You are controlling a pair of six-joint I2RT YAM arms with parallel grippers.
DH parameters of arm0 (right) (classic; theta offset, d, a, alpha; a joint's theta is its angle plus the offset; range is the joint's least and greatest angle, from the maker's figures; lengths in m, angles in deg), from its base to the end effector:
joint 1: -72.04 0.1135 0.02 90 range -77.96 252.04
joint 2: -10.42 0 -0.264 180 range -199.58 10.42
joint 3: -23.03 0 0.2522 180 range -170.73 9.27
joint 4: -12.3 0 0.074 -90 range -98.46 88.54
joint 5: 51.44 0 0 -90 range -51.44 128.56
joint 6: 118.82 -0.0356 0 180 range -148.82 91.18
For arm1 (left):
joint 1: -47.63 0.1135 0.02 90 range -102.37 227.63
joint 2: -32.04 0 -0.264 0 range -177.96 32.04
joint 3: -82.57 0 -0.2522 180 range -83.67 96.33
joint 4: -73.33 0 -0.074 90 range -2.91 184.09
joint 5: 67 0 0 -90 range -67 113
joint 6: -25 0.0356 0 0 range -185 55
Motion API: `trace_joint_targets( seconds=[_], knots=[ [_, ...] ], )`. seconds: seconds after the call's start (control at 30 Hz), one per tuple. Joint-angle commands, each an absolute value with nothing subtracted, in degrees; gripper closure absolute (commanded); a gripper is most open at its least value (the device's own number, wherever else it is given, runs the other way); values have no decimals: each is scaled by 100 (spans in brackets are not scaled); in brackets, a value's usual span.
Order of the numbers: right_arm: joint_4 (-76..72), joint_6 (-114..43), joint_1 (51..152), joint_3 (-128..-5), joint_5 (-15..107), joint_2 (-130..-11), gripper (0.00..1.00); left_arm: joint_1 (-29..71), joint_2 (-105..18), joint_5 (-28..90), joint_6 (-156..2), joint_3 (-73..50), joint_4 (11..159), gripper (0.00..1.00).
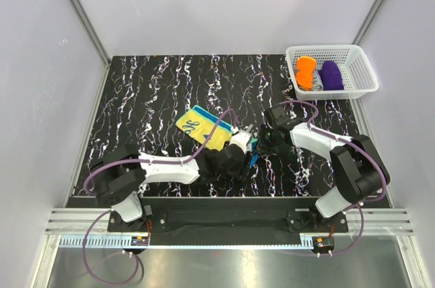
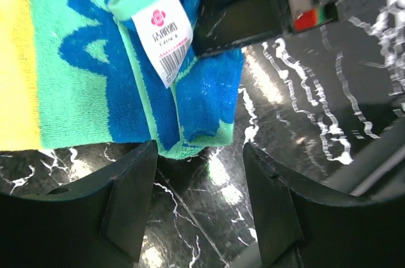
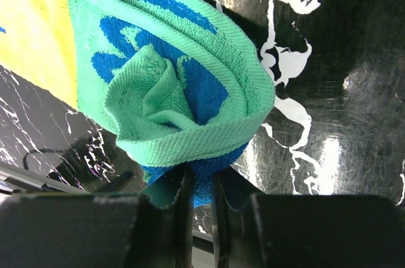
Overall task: Roll the towels
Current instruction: Roll the towel
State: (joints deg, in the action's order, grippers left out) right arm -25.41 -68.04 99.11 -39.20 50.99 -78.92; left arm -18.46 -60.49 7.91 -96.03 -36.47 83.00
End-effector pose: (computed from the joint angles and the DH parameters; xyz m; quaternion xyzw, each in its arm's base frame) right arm 0.2527 0.1378 0.1641 0.0792 0.9673 0.2069 0.1237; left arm 0.1414 -0.2961 0.1738 0.2203 0.8773 -0.2276 0.3605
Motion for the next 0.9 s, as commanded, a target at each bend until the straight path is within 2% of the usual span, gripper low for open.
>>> trace_joint_targets(
  seconds=[0.0,0.7,0.8,0.87],
  knots=[
    [-2721,-6688,9973,-4048,4876,-7843,82,-1838,-6164,384,-9427,-3419,8024,39],
    [-2713,-6670,9981,-3995,4972,-7808,84,-1829,-6402,946,-9708,-3638,6802,45],
    [-2712,-6670,9972,-4004,4999,-7817,84,-1829,-6551,964,-9726,-3550,6899,48],
    [-2721,-6670,9972,-4004,5017,-7791,84,-1829,-6656,990,-9761,-3541,6899,53]
  ],
)
